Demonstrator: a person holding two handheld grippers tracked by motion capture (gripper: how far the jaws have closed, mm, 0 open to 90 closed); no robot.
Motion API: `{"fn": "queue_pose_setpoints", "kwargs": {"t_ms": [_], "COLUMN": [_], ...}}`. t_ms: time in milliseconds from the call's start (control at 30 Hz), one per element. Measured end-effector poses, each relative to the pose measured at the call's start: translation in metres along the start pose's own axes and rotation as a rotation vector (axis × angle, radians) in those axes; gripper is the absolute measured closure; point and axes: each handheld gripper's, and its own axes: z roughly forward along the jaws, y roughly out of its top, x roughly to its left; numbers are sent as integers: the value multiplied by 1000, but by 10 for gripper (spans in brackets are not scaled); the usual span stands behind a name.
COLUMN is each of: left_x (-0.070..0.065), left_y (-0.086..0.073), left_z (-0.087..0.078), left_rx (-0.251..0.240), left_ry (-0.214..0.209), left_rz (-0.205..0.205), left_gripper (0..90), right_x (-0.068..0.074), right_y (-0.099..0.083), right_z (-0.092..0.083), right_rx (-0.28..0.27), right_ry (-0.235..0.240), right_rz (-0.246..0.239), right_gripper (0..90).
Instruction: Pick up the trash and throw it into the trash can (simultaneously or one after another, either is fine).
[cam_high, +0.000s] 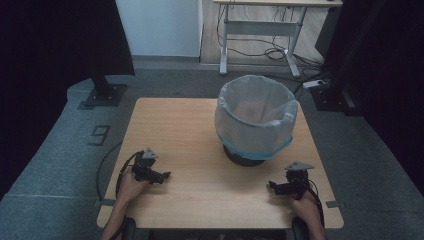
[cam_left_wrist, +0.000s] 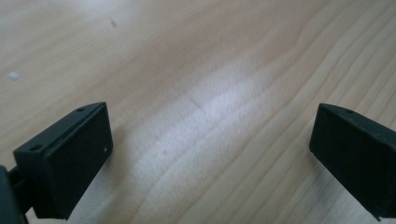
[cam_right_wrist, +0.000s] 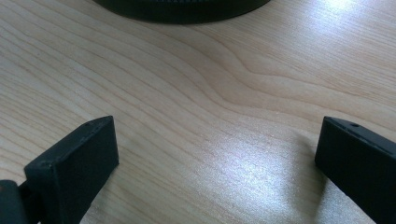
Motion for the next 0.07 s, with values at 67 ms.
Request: {"fn": "queue_pose_setpoints", "kwargs": {"t_ms": [67], "left_x": [0], "left_y": [0], "left_z": [0], "left_rx": [2], "left_ry": [-4], "left_rz": [-4], "left_gripper": [0], "right_x": [0], "right_y": [0], "right_z": [0], "right_rx": [0], "right_ry": [0], "right_rz": [0], "right_gripper": [0]}}
